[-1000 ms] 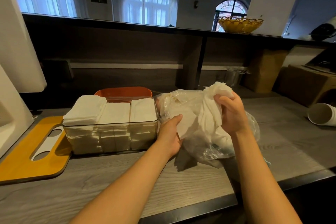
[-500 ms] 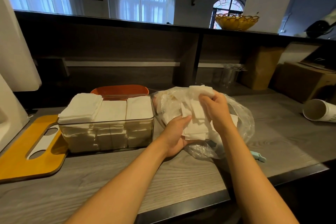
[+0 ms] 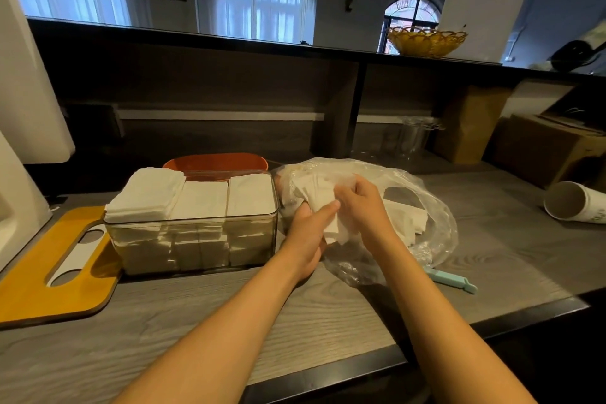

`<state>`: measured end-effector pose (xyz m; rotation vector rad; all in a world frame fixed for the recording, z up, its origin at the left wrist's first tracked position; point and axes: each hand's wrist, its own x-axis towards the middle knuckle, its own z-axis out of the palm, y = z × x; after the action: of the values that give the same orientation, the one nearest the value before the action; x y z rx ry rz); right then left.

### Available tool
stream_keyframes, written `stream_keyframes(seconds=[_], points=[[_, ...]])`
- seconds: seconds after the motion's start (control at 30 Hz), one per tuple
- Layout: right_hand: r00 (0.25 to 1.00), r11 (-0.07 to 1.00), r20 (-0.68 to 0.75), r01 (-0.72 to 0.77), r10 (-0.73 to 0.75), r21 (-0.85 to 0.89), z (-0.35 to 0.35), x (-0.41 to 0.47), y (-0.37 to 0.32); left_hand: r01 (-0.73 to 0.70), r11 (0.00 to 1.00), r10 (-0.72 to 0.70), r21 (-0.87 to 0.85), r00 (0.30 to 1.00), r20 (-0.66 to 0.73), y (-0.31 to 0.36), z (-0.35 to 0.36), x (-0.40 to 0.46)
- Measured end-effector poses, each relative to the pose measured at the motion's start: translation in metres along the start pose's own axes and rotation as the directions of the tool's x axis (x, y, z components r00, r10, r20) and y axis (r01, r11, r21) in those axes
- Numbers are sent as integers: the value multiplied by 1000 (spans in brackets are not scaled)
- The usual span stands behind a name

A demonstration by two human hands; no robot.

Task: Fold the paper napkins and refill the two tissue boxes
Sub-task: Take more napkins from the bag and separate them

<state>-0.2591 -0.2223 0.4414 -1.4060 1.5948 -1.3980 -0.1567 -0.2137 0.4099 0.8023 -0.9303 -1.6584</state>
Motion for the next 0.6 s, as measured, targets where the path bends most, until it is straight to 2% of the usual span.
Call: stream_keyframes(seconds=[0.1, 0.17, 0.23, 0.33, 0.43, 0.6], points=[[999, 1000, 31, 22, -22, 9, -13, -2, -5, 23, 999, -21, 33, 996, -82, -2, 0, 2], [1000, 997, 14, 12, -13, 78, -26, -3, -3, 44, 996, -54, -76, 990, -134, 2, -1, 3], [998, 995, -68, -10, 17, 96, -44, -4, 3, 38, 979, -74, -202, 982, -173, 6, -4, 5], [987, 992, -162, -1, -19, -123, -77, -7, 16, 23, 959, -79, -283, 979, -187, 6, -4, 6], [1000, 932, -18, 2, -10, -362, -94, -10, 25, 38, 949, -100, -314, 978, -183, 2, -2, 9], [965, 862, 237, 27, 109, -506, -77, -6, 28, 52, 946, -125, -319, 969, -212, 2, -1, 9]])
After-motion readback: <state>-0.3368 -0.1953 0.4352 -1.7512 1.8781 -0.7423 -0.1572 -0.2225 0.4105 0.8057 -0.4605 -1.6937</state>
